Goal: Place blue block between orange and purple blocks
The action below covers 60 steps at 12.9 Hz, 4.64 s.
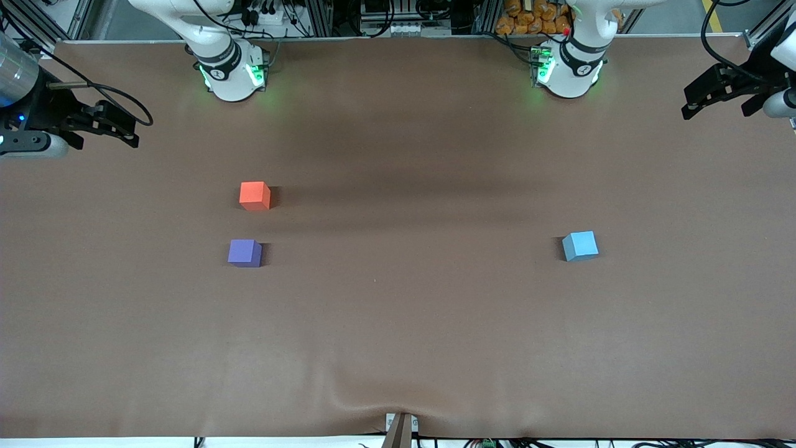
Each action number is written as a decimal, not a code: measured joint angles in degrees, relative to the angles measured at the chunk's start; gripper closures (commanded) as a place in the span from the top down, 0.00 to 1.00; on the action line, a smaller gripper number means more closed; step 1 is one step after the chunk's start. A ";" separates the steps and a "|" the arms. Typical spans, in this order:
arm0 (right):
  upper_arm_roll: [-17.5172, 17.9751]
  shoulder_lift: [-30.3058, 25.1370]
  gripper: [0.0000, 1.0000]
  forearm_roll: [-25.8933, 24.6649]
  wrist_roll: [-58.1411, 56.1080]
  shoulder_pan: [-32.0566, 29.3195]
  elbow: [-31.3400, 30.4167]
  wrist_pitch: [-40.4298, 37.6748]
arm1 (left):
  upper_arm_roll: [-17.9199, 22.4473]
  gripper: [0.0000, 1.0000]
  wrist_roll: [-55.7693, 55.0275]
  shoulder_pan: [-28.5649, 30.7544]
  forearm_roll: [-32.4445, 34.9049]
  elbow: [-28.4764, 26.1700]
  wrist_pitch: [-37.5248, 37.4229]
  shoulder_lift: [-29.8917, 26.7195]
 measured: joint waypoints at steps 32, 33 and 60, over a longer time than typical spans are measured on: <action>-0.06 0.00 1.00 0.00 0.00 -0.07 -0.17 -0.19 | -2.39 1.00 0.09 -0.25 -0.92 -13.40 21.68 12.90; -0.06 0.00 1.00 0.01 0.00 -0.08 -0.17 -0.19 | -2.72 1.00 0.09 -0.26 -0.92 -16.22 24.88 12.89; 0.06 0.00 1.00 0.07 -0.01 -0.08 0.80 0.45 | -4.44 0.00 0.83 1.32 -0.25 -34.97 67.96 29.54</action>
